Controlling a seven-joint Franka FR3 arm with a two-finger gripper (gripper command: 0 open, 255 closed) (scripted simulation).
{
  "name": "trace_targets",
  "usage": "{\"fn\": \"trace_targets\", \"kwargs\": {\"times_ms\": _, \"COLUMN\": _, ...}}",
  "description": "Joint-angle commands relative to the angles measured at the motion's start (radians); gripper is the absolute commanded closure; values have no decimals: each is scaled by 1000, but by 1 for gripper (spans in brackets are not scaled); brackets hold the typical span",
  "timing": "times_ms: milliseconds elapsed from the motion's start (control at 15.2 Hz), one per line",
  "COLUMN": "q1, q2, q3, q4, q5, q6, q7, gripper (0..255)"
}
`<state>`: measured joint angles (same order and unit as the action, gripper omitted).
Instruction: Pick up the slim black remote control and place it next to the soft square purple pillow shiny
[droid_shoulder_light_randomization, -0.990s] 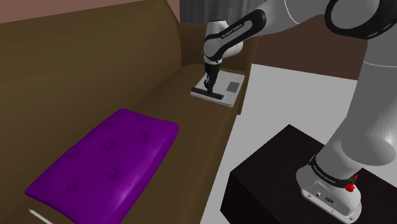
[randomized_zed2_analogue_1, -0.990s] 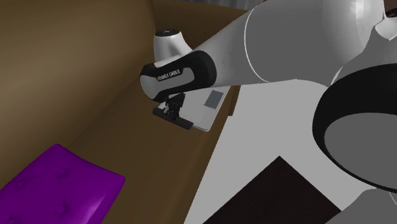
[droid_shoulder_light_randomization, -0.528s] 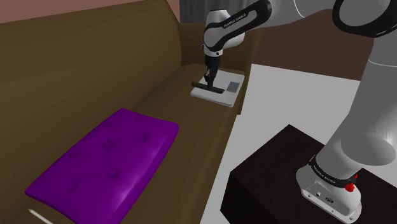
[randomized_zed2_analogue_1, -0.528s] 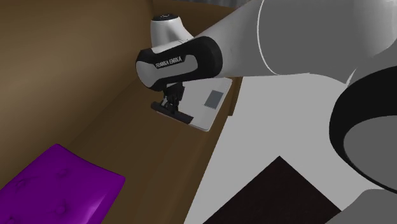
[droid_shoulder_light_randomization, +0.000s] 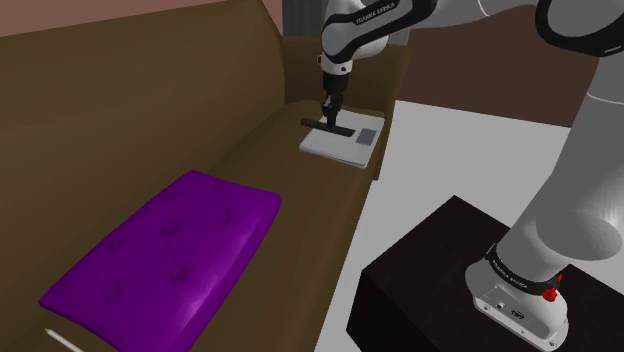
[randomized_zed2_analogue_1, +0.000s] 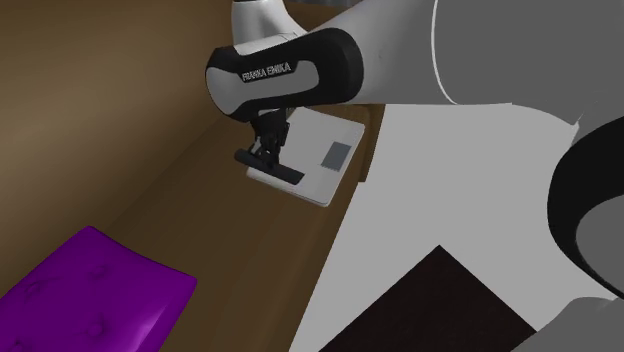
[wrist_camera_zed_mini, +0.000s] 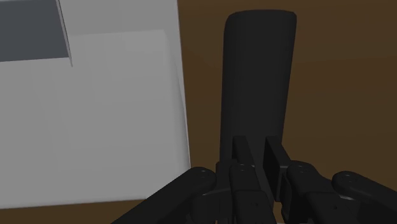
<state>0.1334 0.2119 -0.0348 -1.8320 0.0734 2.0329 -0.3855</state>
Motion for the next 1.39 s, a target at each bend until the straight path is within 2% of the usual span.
{"fn": "trace_targets", "kwargs": {"times_ms": 0, "q1": 1, "q2": -7, "q3": 0, "q4": 18, "q5": -1, "q6": -26, "q7": 3, "gripper": 255}}
{"fn": "trace_targets", "kwargs": {"times_ms": 264, "q1": 0, "q2": -21, "q3": 0, "q4": 53, "q5": -3, "q6": -74, "q7": 6, "gripper": 255}}
{"fn": "trace_targets", "kwargs": {"times_ms": 792, "q1": 94, "q2": -157, "q3": 72, "q4": -128, "q5": -10, "q6": -19, "q7": 171, "gripper": 255}}
{"fn": "trace_targets", "kwargs": {"times_ms": 1320, "q1": 187, "q2": -240, "q3": 162, "q4": -231, "q5": -4, "q6": 12, "q7": 349, "gripper": 255}}
